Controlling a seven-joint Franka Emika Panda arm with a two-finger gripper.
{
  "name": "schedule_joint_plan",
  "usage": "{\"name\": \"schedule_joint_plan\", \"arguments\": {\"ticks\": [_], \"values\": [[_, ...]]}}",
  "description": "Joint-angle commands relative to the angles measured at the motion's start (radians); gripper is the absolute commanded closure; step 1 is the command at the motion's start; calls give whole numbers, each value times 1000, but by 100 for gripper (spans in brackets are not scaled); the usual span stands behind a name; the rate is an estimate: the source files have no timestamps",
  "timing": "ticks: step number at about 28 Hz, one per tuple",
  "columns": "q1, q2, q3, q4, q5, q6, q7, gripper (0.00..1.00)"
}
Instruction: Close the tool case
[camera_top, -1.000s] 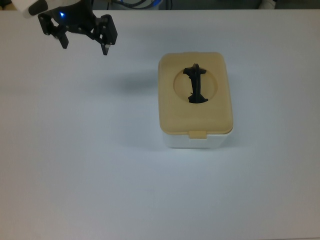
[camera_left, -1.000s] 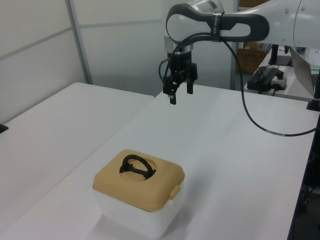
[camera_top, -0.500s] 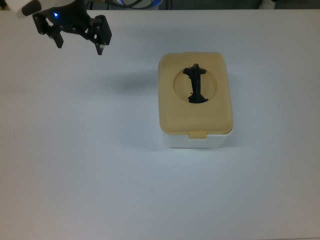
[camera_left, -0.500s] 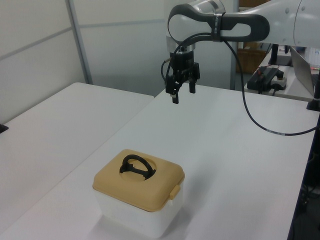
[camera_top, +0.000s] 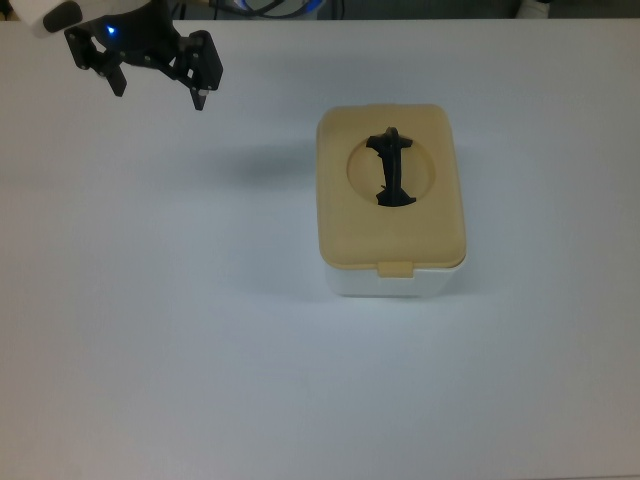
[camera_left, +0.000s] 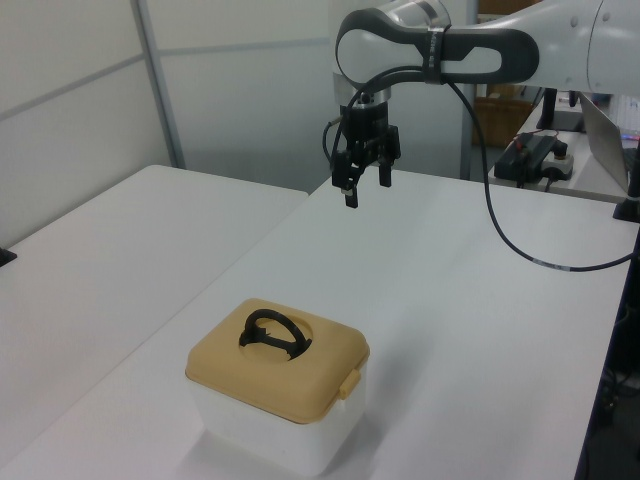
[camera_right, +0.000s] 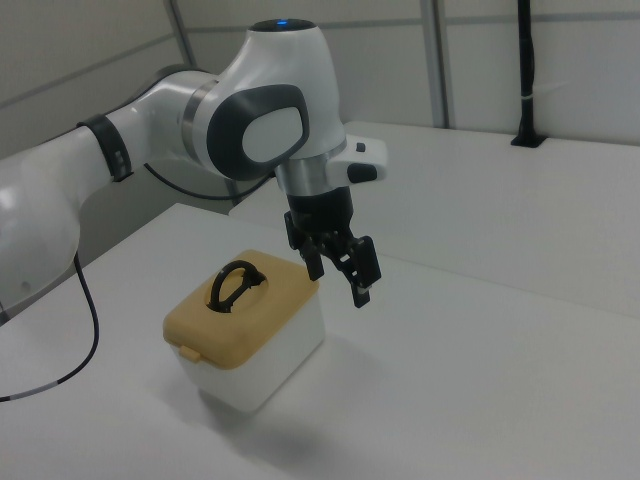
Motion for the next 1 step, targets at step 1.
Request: {"name": "schedule_joint_plan", "arguments": {"ticks": [1], "values": [[-2, -18, -3, -23, -11, -16, -27, 0]]}}
